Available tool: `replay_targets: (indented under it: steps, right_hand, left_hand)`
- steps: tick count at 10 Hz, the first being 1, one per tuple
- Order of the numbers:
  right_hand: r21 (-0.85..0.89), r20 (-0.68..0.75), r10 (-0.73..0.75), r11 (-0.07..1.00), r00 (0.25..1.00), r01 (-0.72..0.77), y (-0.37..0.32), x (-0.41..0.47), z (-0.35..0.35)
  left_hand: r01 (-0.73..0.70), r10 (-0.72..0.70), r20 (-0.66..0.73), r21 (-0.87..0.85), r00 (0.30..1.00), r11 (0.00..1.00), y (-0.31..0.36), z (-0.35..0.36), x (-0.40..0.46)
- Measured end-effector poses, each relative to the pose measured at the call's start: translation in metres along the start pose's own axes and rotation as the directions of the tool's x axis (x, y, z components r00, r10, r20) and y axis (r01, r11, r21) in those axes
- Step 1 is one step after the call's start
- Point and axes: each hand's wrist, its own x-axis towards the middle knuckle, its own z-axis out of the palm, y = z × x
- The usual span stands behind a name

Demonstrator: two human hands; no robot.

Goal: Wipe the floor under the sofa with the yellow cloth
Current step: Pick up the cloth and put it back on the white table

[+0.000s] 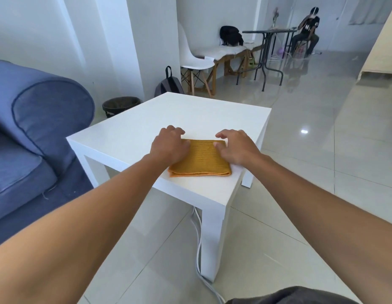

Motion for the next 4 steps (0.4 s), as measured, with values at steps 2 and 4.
replay_targets:
  steps: [2, 4]
  right_hand:
    - [-0.348, 0.21, -0.055, 0.929, 0.976, 0.127, 0.007, -0.023, 0.01]
    - [-0.317, 0.22, -0.019, 0.944, 0.975, 0.09, 0.004, -0.028, 0.006]
  left_hand:
    - [-0.112, 0.074, 0.258, 0.133, 0.963, 0.985, 0.003, 0.019, -0.038]
    - [-0.102, 0.073, 0.235, 0.115, 0.969, 0.988, -0.001, 0.021, -0.044]
